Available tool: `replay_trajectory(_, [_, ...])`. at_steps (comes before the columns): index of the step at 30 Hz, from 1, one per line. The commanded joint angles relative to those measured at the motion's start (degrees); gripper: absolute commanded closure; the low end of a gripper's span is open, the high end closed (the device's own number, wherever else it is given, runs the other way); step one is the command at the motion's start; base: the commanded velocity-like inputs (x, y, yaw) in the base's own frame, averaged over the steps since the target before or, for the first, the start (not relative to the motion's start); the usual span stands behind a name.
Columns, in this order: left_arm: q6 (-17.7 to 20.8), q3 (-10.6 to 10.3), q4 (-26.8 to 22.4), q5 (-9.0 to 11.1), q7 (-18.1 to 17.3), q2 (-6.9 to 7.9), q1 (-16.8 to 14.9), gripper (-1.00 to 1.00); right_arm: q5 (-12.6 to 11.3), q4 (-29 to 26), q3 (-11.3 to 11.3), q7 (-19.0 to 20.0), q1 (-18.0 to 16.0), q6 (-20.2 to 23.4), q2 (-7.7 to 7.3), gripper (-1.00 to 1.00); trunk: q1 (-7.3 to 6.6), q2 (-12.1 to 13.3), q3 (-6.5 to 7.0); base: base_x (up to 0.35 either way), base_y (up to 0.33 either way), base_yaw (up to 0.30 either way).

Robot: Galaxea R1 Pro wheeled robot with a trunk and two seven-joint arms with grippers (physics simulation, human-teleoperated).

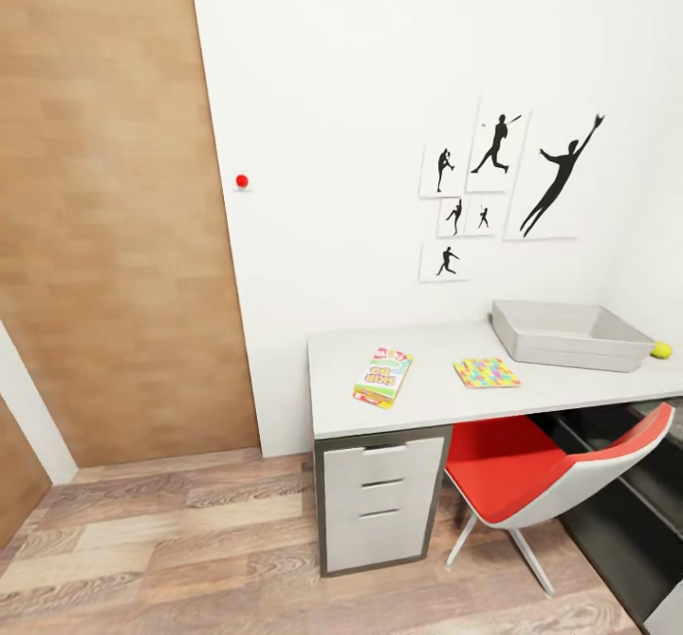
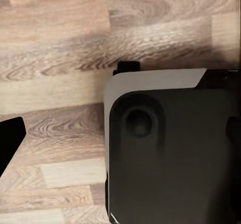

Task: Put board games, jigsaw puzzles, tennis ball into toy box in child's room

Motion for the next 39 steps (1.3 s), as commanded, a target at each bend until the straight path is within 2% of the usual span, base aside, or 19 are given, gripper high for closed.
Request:
replay_trajectory(1, [1.8, 0.0, -0.7, 0.0, 0.0, 0.01, -1.4, -1.00, -0.6, 0.0, -0.1, 0.0, -1.3, 1.6, -0.20, -1.00, -0.23, 0.4, 0.05, 0.000, 0.000, -0.223])
replay_trajectory(8, [4.4, 0.1, -1.5, 0.0, 0.0, 0.00, -6.6, -1.00, -2.3, 0.0, -0.1, -0.1, -5.0, 5.9, -0.84, -1.00, -1.77, 3.2, 0.84, 0.000, 0.000, -0.186])
replay_trajectory(12, [5.0, 0.1, -1.7, 0.0, 0.0, 0.03, -9.2, -1.00, -4.5, 0.0, -0.1, -0.2, -6.7, 6.8, -1.07, -1.00, -2.64, 4.8, 1.24, 0.000, 0.000, -0.100])
replay_trajectory(16, [5.1, 0.0, -1.7, 0.0, 0.0, 0.05, -10.6, -1.00, -5.7, -0.1, -0.1, -0.2, -7.3, 6.8, -1.12, -1.00, -3.52, 6.4, 1.76, 0.000, 0.000, -0.035])
replay_trajectory(29, [4.8, 0.0, -1.7, 0.0, -0.4, 0.04, -12.0, -1.00, -6.5, -4.3, 0.0, 0.2, -7.7, 7.2, -1.24, -1.00, -6.38, 11.6, 3.98, 0.000, 0.000, -0.012])
replay_trajectory(39, [4.6, 0.1, -1.6, 0.3, -0.6, 0.19, -12.0, -1.00, -7.5, -5.5, -0.1, 0.4, -7.7, 7.1, -1.33, -1.00, -8.57, 15.6, 5.57, 0.000, 0.000, -0.202])
